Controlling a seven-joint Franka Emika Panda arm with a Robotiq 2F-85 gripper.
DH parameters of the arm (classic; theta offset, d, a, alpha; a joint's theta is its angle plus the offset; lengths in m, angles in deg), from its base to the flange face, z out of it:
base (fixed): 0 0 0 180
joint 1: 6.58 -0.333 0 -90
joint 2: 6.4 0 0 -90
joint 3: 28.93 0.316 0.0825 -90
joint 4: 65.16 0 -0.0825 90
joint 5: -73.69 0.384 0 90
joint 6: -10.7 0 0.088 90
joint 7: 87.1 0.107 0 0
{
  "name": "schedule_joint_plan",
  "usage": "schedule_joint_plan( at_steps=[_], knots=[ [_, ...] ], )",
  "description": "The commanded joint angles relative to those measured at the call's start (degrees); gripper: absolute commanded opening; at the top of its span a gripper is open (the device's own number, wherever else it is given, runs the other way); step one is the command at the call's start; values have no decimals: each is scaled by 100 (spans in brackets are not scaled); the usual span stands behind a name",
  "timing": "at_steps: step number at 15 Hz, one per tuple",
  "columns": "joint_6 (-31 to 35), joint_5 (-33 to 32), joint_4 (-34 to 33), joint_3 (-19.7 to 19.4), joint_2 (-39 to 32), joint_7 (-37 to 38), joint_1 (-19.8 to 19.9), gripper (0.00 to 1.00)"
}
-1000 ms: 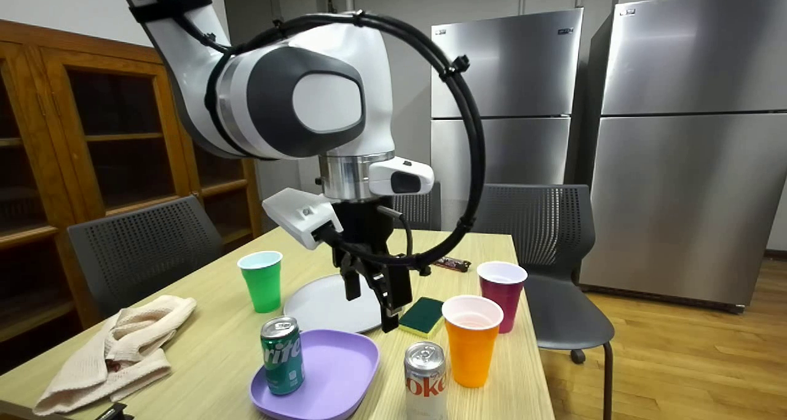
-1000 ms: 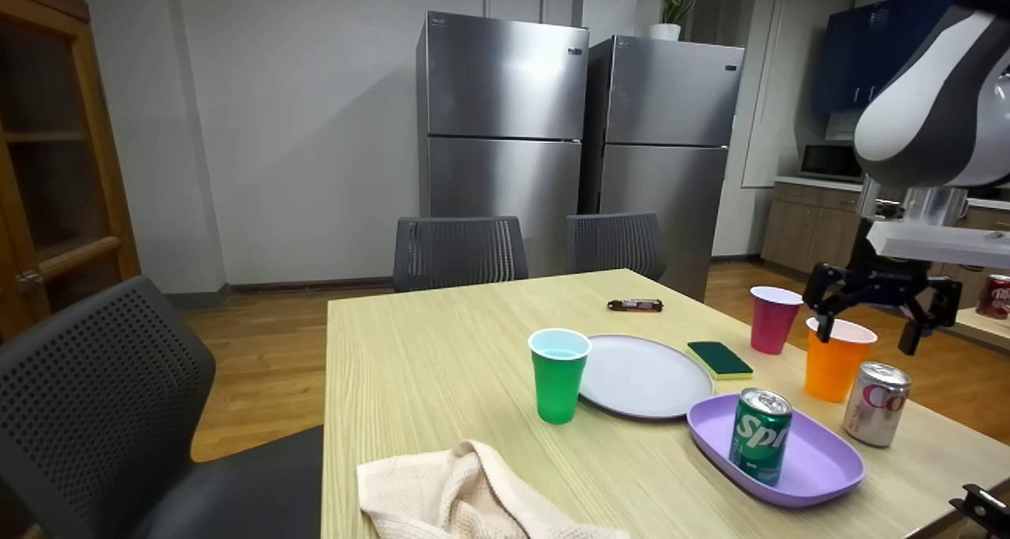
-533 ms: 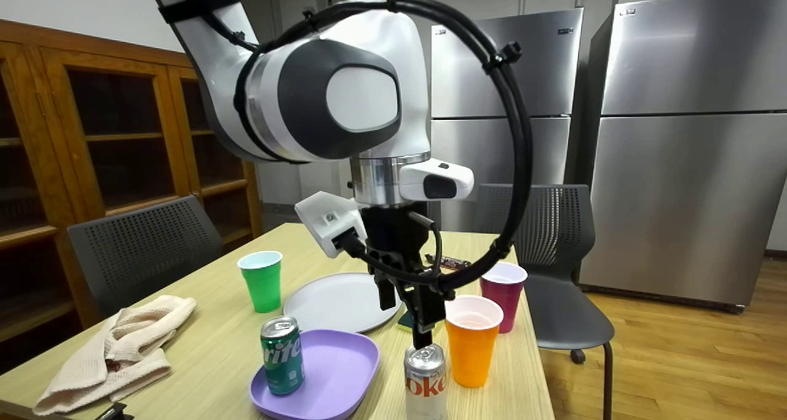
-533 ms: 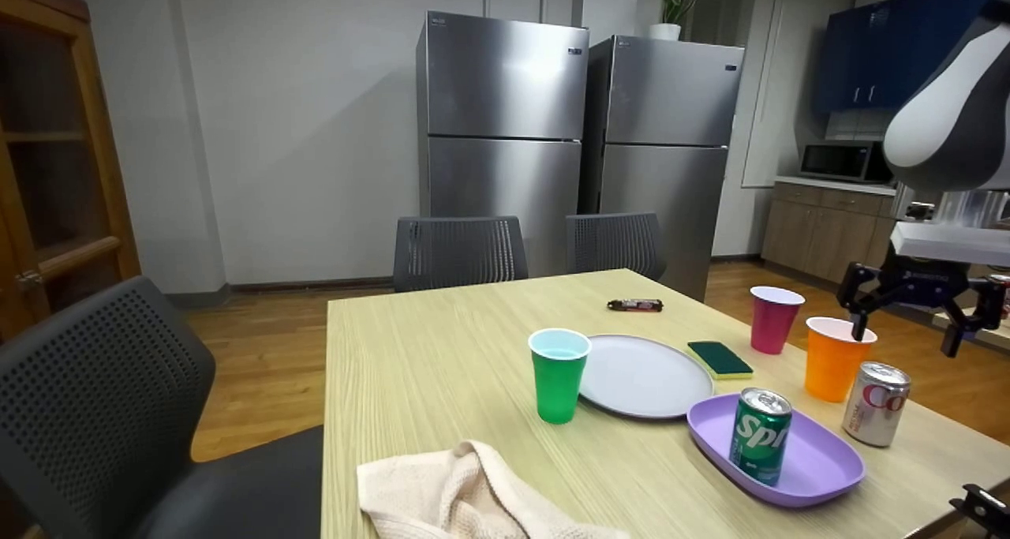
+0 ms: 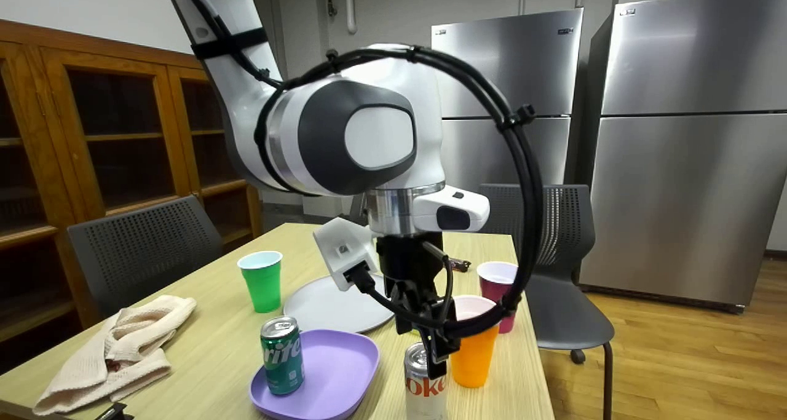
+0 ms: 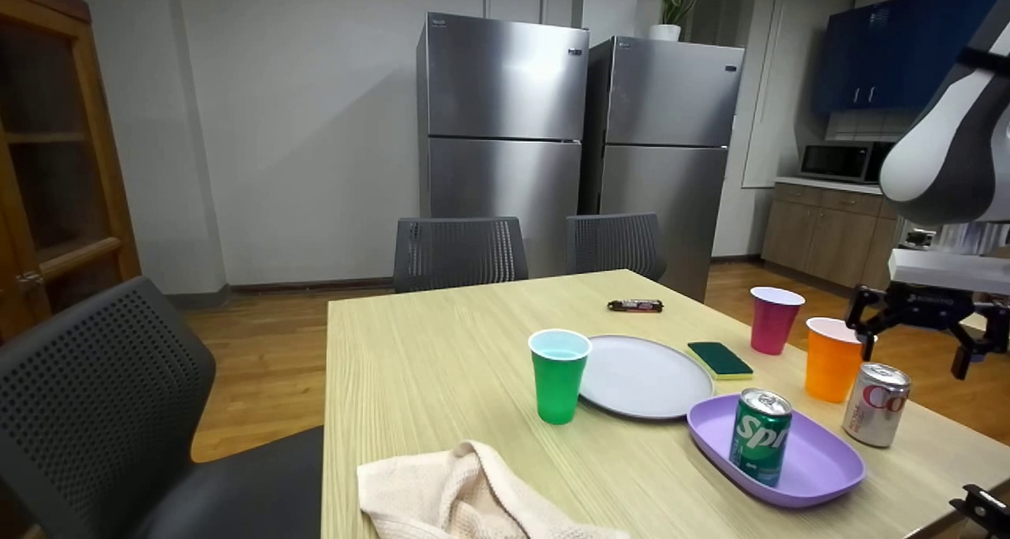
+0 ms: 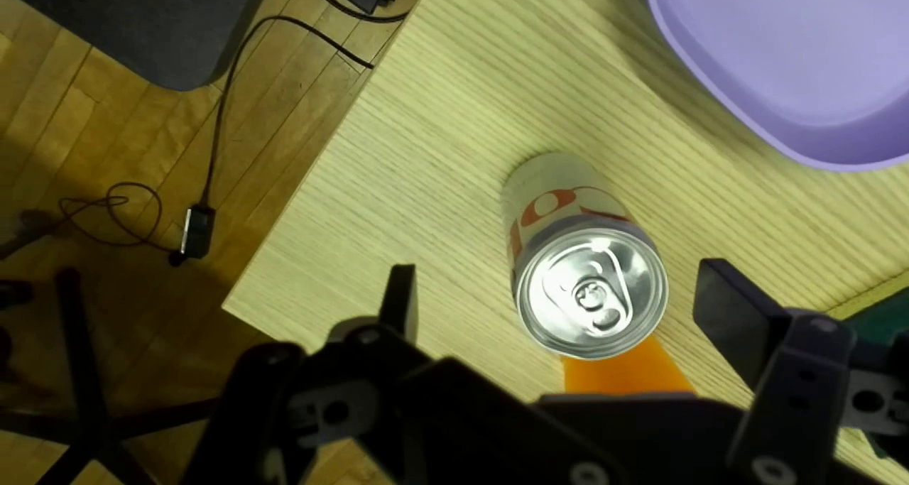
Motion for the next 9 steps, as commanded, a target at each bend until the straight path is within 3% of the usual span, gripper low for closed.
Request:
schedule_joint_plan(
  at_steps=[1,9],
  knots=[
    [228,106,-205,-109,-393,200,-165,100],
    [376,601,-466,-156,-899,136,-417,100]
  ],
)
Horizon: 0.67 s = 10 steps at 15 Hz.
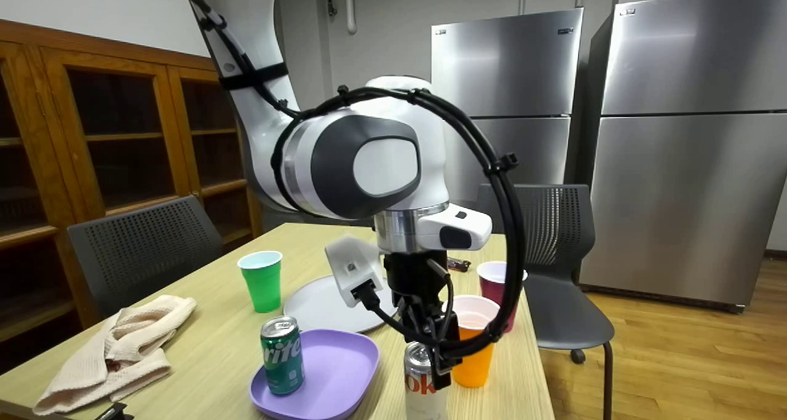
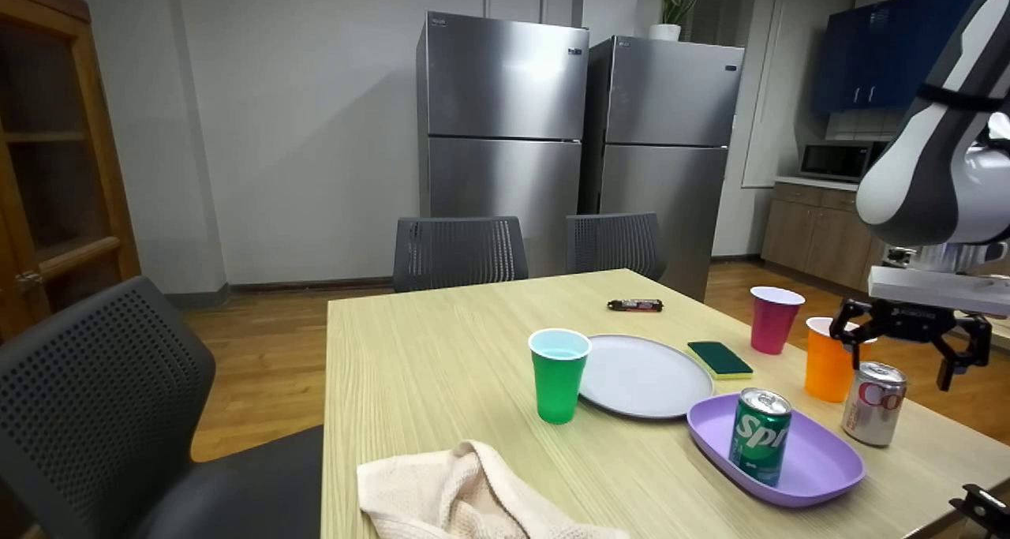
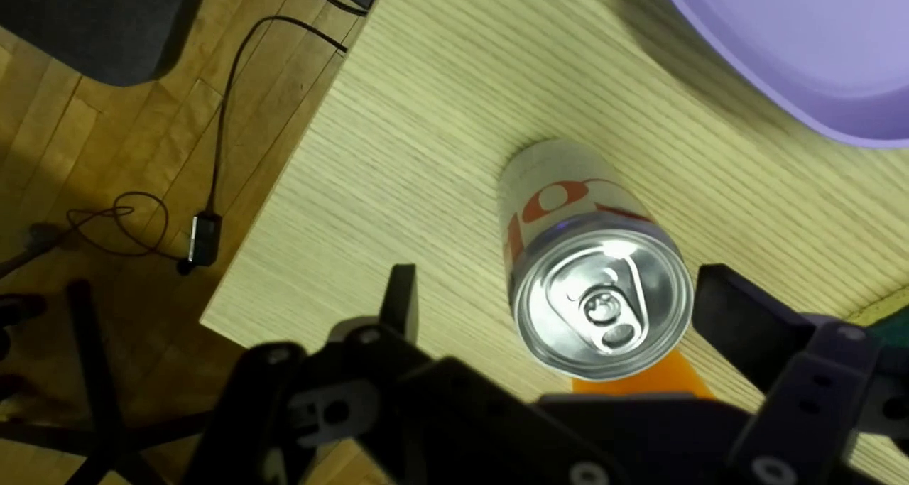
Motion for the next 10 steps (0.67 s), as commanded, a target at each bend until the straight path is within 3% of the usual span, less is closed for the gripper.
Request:
schedule_joint_plan(
  at_steps=[1,7,8,9,10],
  knots=[
    [80,232,-180,-74,-267,57,-188,100],
    [49,439,-304,-77,-450,10,-284,100],
    [88,479,-305,-66,-457,5,-285,92],
    [113,480,-310,-79,-472,0,-301,74],
    [128,489,-316,-80,-486,-12,-311,65]
  ],
)
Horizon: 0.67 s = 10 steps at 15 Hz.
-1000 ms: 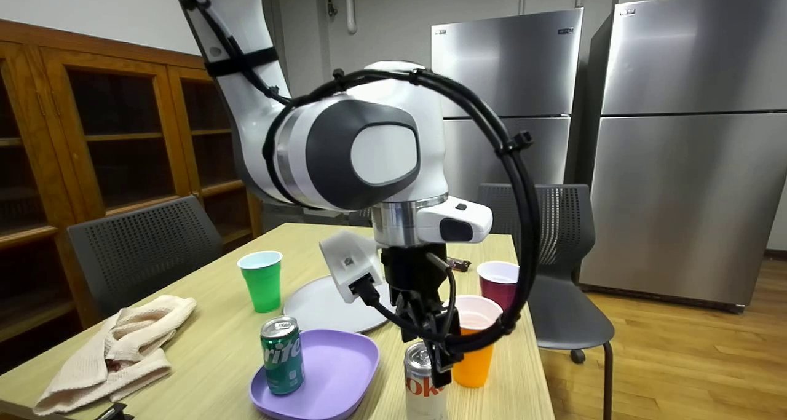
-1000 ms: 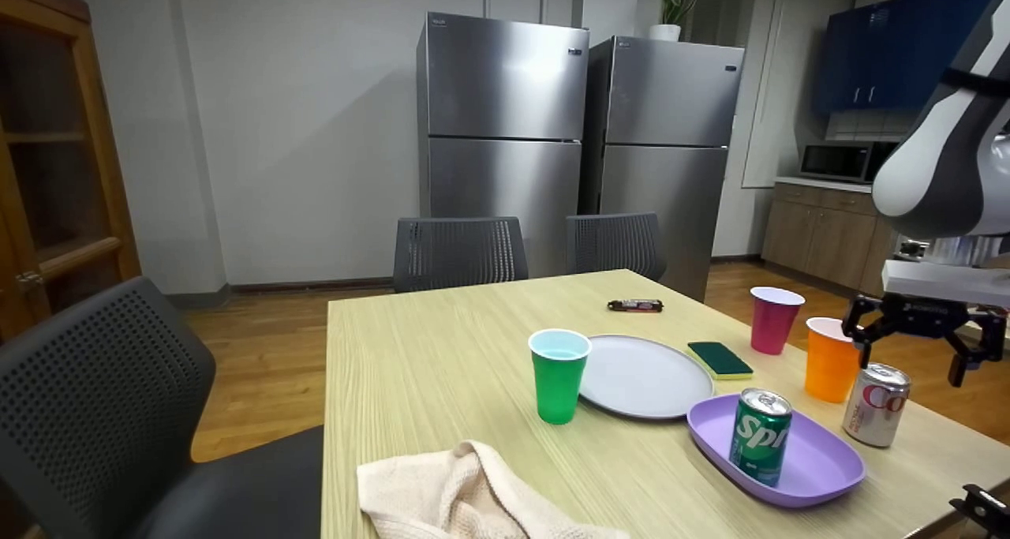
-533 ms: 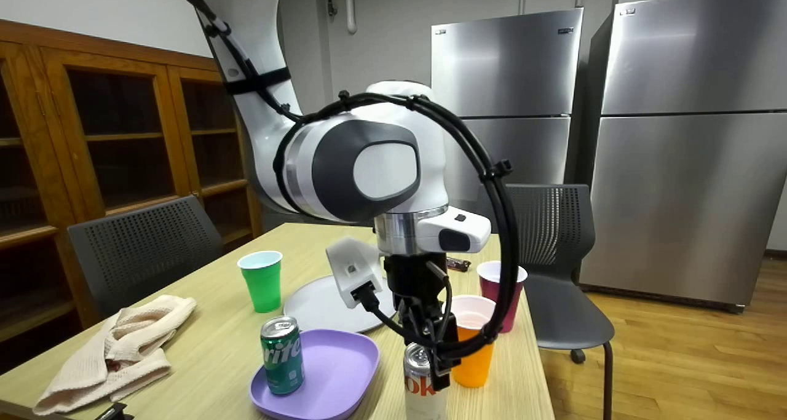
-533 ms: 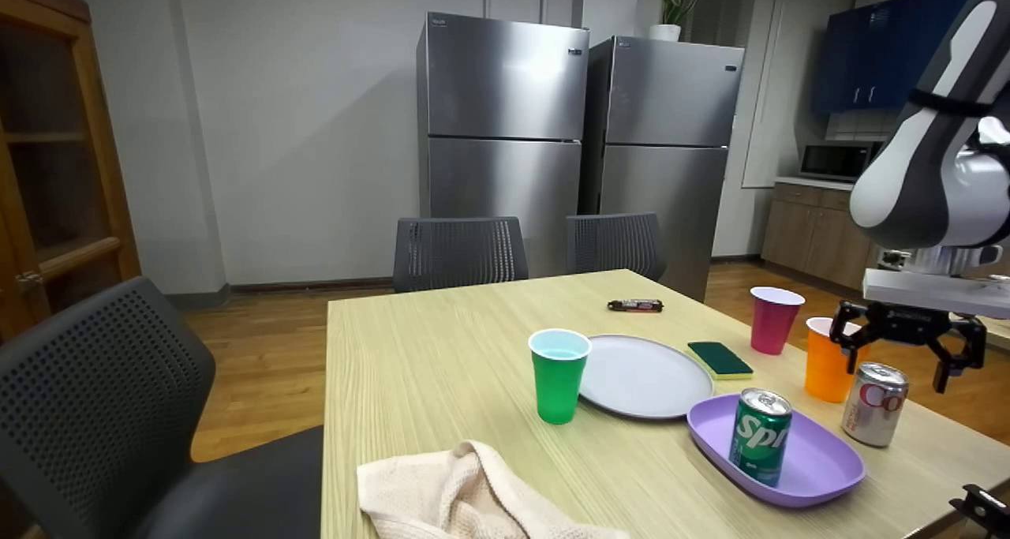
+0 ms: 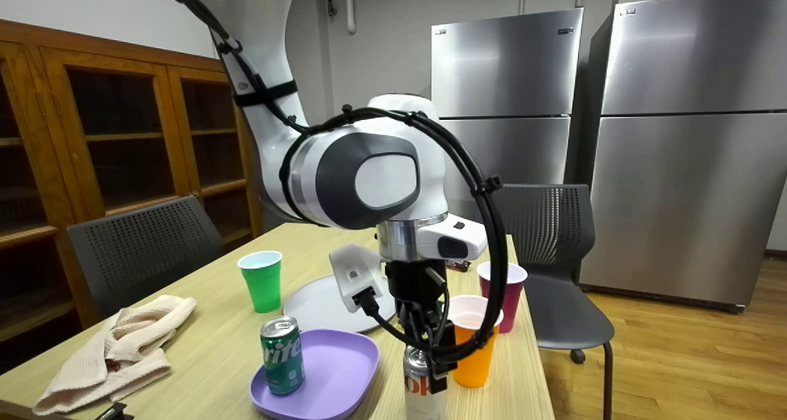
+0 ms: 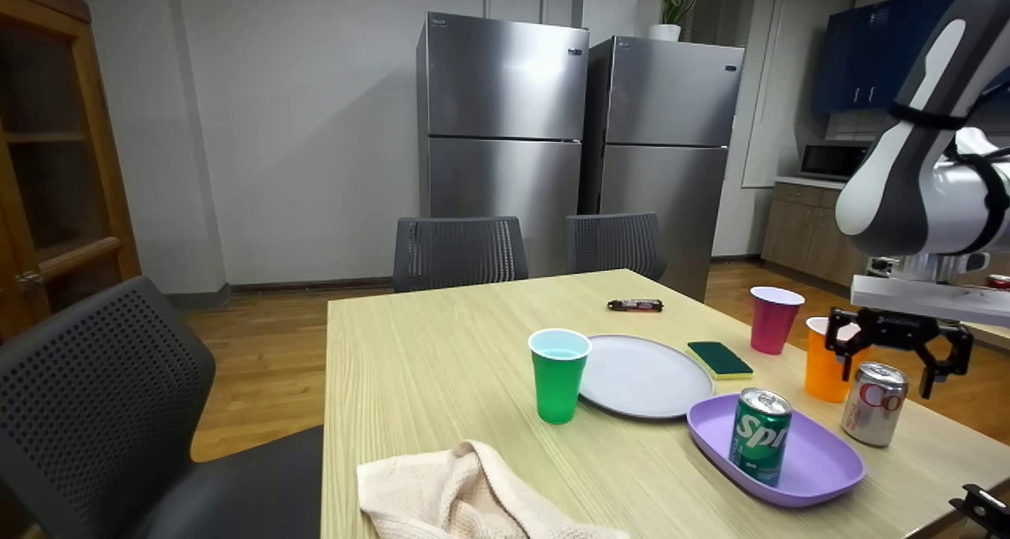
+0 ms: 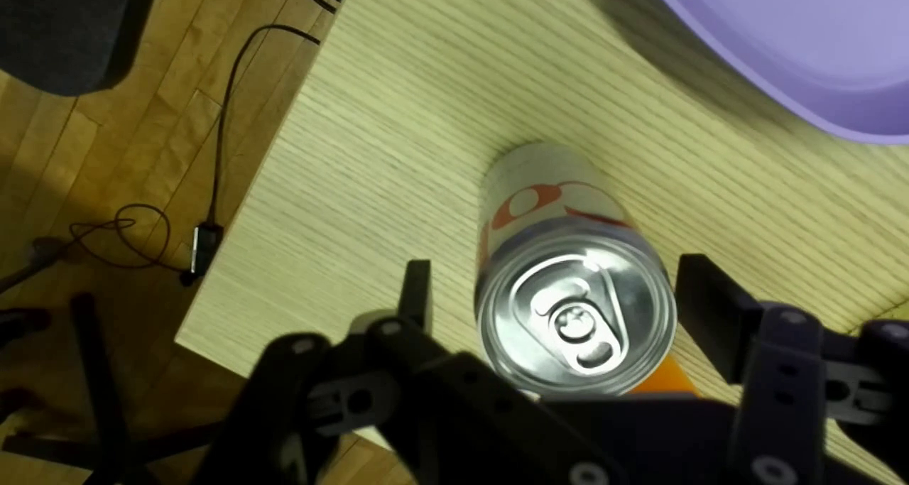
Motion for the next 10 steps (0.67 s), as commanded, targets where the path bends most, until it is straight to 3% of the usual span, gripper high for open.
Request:
schedule_joint_plan(
  at_steps=[1,4,10],
  knots=[
    [102,131,-87,-78,-104,-16,-134,58],
    [133,141,-94,-93,-120,-25,-169,38],
    [-126,-48,79,-262,302,-58,-403,38]
  ],
)
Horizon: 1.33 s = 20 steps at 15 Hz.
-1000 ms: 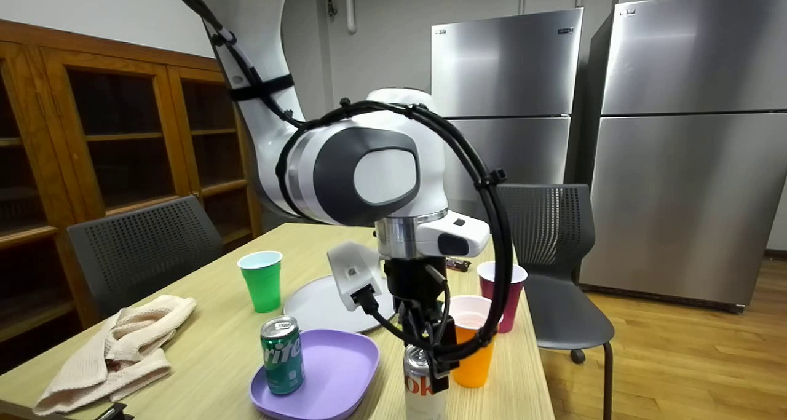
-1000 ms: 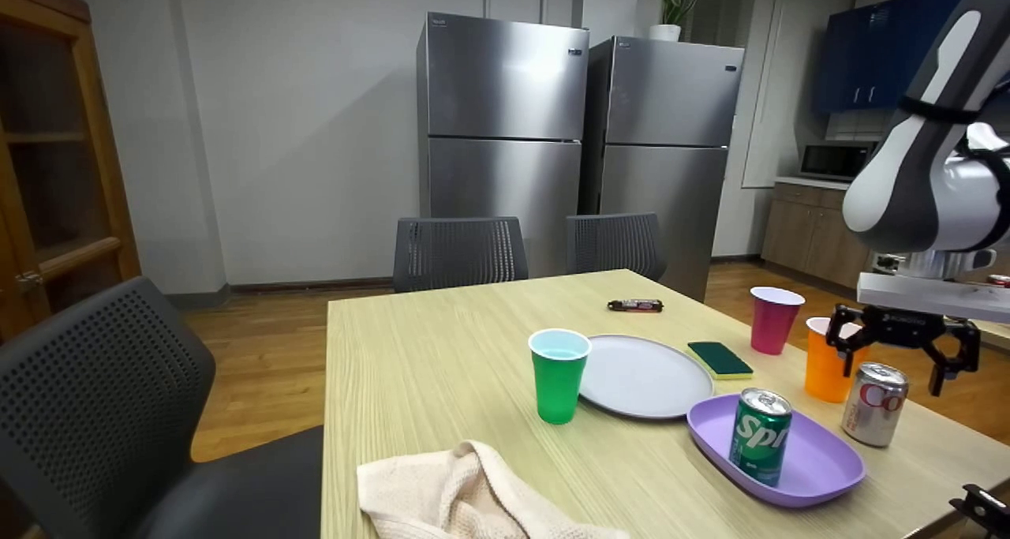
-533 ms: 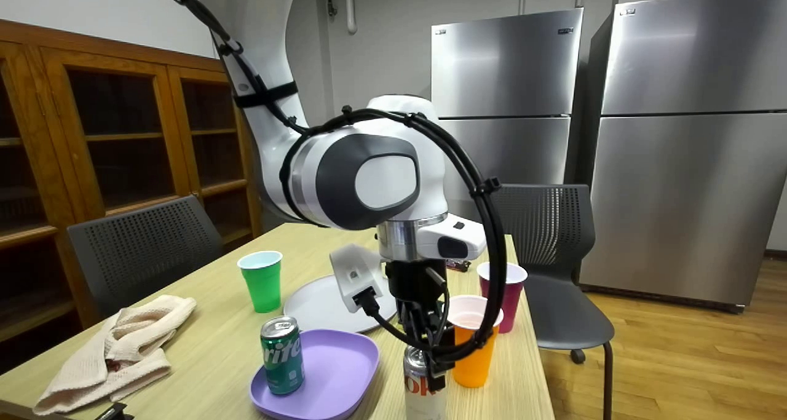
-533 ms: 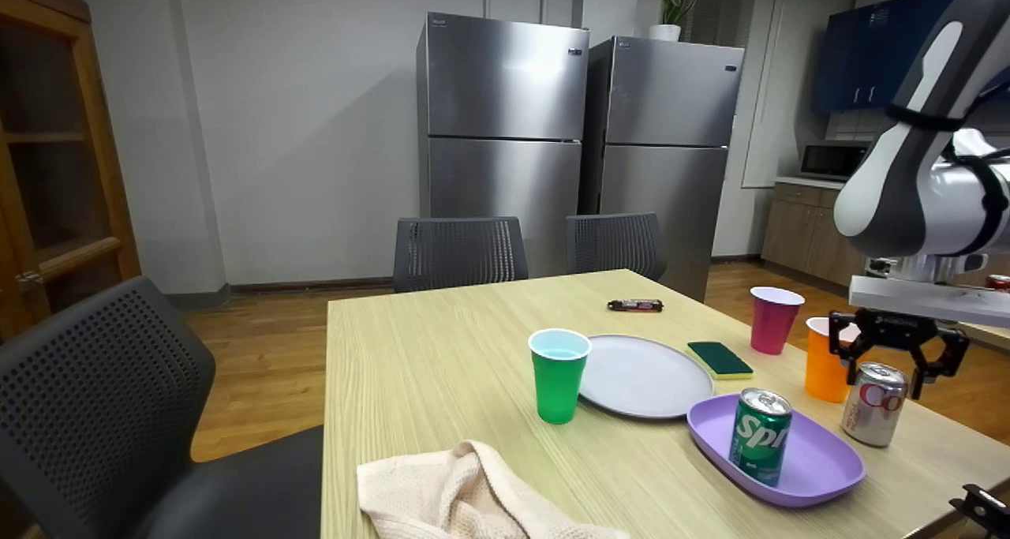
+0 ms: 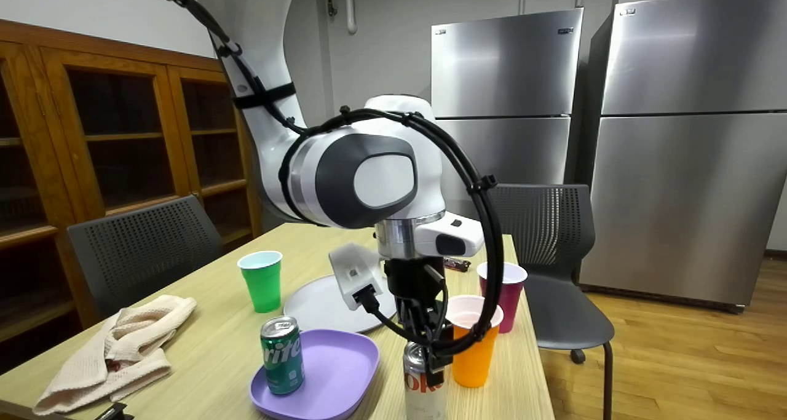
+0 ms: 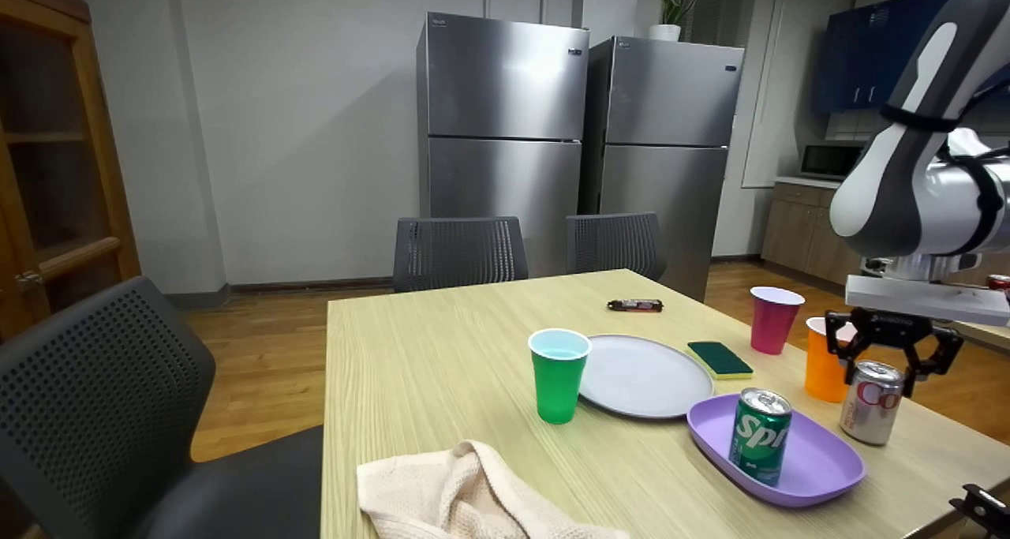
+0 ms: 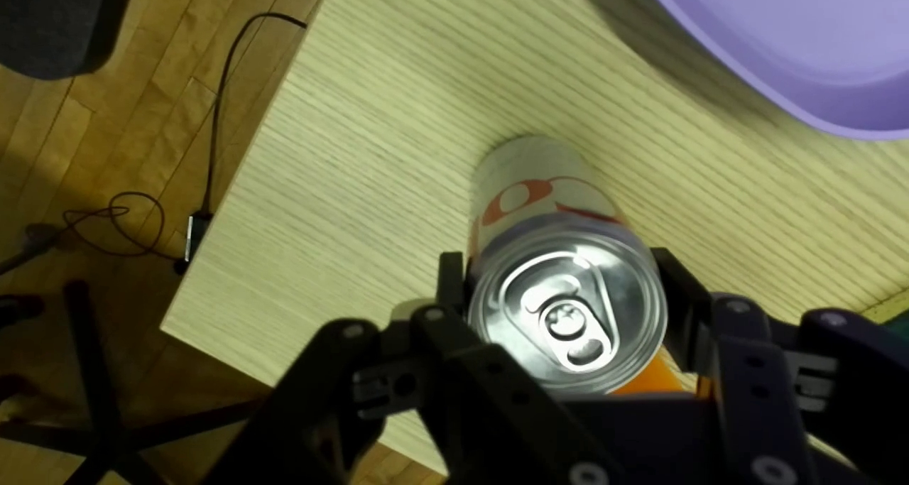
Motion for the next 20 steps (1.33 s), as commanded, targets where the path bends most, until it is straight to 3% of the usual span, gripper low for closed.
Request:
schedule_joint_plan(
  at_steps=[1,10,17,20],
  knots=[
    [-222,-99,123,-183,389,-22,-274,38],
    [-824,-162,89,-18,904,83,-605,38],
    [-1206,197,73,605,1278,-29,-518,38],
    [-1671,-72,216,617,1816,125,-491,38]
  ],
)
